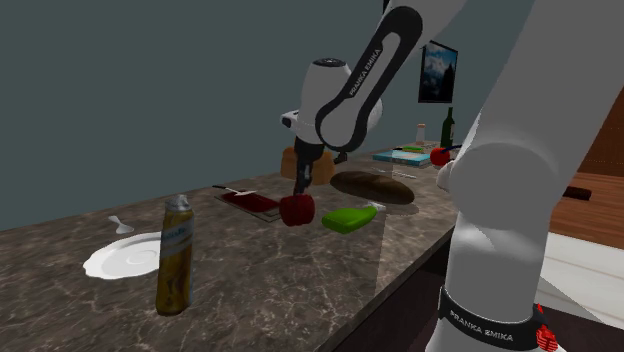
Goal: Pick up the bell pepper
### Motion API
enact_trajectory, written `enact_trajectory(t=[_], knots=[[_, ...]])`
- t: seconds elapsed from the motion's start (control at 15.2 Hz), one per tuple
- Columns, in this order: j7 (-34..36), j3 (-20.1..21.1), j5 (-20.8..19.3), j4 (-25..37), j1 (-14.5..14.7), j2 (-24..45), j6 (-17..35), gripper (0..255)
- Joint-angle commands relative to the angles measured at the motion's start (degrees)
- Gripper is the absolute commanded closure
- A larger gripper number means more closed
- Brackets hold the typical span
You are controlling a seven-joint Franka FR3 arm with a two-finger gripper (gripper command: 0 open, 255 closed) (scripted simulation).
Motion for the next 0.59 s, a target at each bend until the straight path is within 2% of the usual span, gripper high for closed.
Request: enact_trajectory(t=[0.0, 0.4, 0.53], knots=[[-1.5, -0.58, 1.52, 0.24, 0.99, -1.61, -2.03, 255], [-4.41, -1.27, 4.61, 1.61, 3.07, -6.36, -8.15, 255], [-4.47, -1.28, 4.68, 1.65, 3.11, -6.47, -8.3, 255]])
